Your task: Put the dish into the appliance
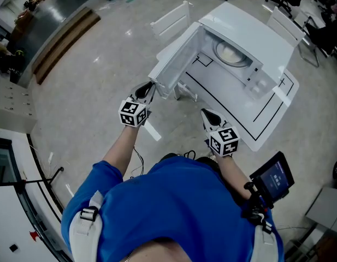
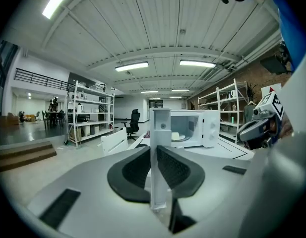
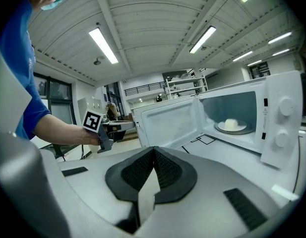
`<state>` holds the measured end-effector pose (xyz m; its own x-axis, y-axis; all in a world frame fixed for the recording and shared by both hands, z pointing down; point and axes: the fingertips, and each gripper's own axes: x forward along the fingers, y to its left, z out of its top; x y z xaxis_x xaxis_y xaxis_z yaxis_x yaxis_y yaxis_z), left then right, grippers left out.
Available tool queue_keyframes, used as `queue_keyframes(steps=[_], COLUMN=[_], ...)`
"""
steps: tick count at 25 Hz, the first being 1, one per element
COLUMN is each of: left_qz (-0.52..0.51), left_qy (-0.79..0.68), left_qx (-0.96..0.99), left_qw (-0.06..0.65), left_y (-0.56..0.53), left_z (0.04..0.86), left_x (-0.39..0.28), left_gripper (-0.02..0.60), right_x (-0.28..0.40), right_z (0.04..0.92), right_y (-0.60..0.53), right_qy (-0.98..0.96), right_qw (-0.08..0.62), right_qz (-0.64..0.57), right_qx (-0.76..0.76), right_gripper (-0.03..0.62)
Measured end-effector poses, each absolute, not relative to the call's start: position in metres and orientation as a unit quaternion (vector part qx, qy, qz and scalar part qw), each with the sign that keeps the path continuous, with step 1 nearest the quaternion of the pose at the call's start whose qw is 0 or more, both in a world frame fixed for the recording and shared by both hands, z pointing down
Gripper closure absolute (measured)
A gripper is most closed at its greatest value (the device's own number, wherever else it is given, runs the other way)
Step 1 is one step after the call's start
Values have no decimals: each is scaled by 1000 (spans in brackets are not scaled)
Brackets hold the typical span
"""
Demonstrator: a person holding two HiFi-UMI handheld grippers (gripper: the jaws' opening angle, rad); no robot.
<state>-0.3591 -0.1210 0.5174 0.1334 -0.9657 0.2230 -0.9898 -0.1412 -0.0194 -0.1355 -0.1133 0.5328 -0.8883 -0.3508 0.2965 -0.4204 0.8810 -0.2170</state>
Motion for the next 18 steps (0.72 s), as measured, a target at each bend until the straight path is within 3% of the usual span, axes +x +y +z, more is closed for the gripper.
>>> queue_keyframes(steps=[18], left_qz=[124], left_qy=[-523], left_qx=[843], left_qw=[27], left_y=[-133], left_z=[517], left_x=[-226], left_gripper=[540], right_x=[-95], right_z=[536], right_y=[-118], right_qy=[-949], right_qw=[114], right_qz=[150], right_qx=[253], right_gripper=[592])
